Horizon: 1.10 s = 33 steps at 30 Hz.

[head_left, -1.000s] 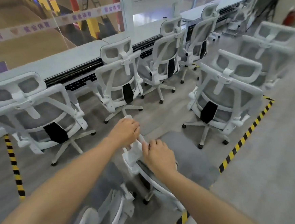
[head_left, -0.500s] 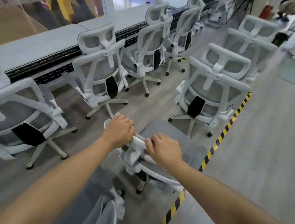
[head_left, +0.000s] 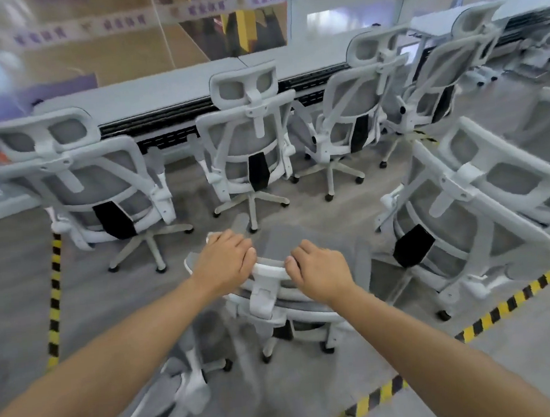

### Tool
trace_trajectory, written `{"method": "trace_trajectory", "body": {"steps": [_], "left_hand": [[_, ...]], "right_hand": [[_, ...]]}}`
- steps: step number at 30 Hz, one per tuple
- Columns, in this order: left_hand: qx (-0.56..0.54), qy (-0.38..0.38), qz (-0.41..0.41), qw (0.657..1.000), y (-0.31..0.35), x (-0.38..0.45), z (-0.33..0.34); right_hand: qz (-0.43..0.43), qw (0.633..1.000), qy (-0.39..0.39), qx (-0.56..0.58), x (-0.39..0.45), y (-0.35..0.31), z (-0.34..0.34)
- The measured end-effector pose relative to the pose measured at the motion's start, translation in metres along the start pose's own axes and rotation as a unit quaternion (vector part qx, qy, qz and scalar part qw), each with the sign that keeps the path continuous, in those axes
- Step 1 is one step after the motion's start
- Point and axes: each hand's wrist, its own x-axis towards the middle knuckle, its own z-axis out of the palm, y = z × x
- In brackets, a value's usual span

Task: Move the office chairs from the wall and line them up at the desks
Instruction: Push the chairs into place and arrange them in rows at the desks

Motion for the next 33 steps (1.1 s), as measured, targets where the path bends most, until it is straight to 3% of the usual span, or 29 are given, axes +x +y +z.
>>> {"method": "trace_trajectory", "body": {"steps": [9,18,33], "left_hand": [[0.032,-0.030,-0.100,0.994,0.084,0.024,0.009],[0.065,0.027,-0.164,0.984,0.148,0.022,0.016],[0.104,0.001,-0.283,0.954,0.213,0.062,0.043]], "right_hand": [[-0.022,0.987,-0.160,-0.022,0.020,0.090,-0.034],[-0.042,0.989,-0.143,-0.026,0.005,0.127,-0.052],[-0.135,0.965,-0.225,0.007,0.030,0.212,-0.063]]}}
